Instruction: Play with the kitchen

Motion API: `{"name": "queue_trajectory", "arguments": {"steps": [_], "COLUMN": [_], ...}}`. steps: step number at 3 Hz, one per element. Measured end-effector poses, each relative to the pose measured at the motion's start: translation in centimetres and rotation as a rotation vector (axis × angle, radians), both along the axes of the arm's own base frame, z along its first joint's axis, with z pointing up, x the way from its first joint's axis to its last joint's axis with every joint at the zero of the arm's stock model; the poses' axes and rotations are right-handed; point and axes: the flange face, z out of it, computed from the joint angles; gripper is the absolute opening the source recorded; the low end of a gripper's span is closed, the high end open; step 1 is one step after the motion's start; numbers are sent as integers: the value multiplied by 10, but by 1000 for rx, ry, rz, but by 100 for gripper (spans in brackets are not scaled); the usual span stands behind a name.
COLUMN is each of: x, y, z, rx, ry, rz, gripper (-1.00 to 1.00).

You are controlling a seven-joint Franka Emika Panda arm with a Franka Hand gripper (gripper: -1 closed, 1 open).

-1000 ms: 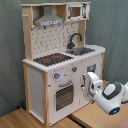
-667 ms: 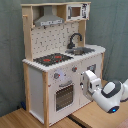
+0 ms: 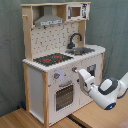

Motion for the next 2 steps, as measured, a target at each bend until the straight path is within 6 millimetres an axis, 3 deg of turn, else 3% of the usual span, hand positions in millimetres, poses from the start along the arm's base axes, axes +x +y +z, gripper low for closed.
{"name": "queue_trajectory", "arguments": {"steps": [2], "x": [22], "y": [9], "z": [6], "rx": [-199], "ry": [26], "rz": [26], "gripper": [100]}}
